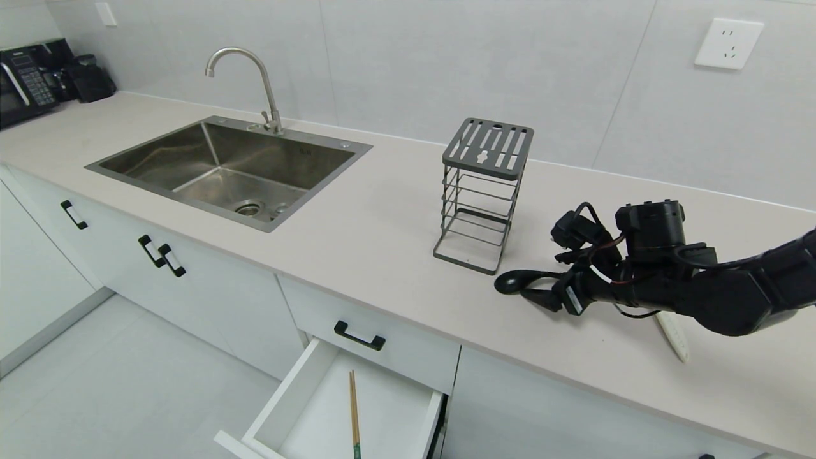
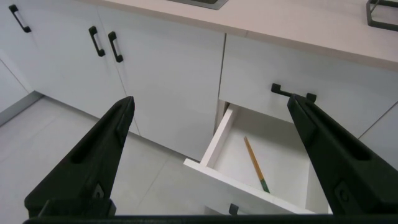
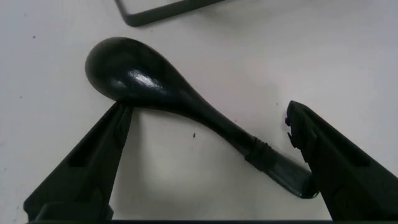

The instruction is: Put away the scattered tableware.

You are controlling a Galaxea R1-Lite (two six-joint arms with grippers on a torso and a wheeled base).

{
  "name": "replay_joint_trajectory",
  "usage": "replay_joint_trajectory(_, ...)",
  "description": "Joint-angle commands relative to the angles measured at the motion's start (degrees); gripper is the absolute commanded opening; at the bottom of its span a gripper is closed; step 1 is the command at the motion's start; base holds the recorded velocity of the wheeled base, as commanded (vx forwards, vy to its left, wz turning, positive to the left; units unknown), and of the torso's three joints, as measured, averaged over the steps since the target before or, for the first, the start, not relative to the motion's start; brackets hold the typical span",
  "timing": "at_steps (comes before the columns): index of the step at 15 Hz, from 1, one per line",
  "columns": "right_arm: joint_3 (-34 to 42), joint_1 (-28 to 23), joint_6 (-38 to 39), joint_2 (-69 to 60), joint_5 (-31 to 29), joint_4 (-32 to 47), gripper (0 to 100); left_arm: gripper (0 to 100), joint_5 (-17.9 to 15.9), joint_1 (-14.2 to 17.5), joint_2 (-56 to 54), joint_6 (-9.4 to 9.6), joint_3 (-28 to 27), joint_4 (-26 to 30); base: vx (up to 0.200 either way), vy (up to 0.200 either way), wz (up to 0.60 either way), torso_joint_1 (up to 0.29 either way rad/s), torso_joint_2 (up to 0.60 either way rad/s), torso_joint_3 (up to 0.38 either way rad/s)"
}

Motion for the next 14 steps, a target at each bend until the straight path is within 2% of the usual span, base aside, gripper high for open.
replay_joint_trajectory(1, -0.5, -0.1, -0.1, 2.1, -0.1, 0.2, 100, 100, 0.0, 0.0, 0.1, 0.0, 0.0, 0.0, 0.0, 0.0, 0.0, 0.0, 0.0, 0.0)
replay_joint_trajectory(2, -0.5, -0.1, -0.1, 2.4, -0.1, -0.6, 100, 100, 0.0, 0.0, 0.1, -0.08, 0.0, 0.0, 0.0, 0.0, 0.0, 0.0, 0.0, 0.0)
replay_joint_trajectory(3, -0.5, -0.1, -0.1, 3.0, -0.1, -1.5, 0, 100, 0.0, 0.0, 0.1, -0.08, 0.0, 0.0, 0.0, 0.0, 0.0, 0.0, 0.0, 0.0)
replay_joint_trajectory(9, 1.8, -0.1, -1.2, 2.4, -0.1, -1.7, 0, 100, 0.0, 0.0, 0.1, -0.08, 0.0, 0.0, 0.0, 0.0, 0.0, 0.0, 0.0, 0.0)
replay_joint_trajectory(14, 9.0, 0.5, -2.8, -5.3, -0.1, -2.7, 0, 100, 0.0, 0.0, 0.1, 0.0, 0.0, 0.0, 0.0, 0.0, 0.0, 0.0, 0.0, 0.0)
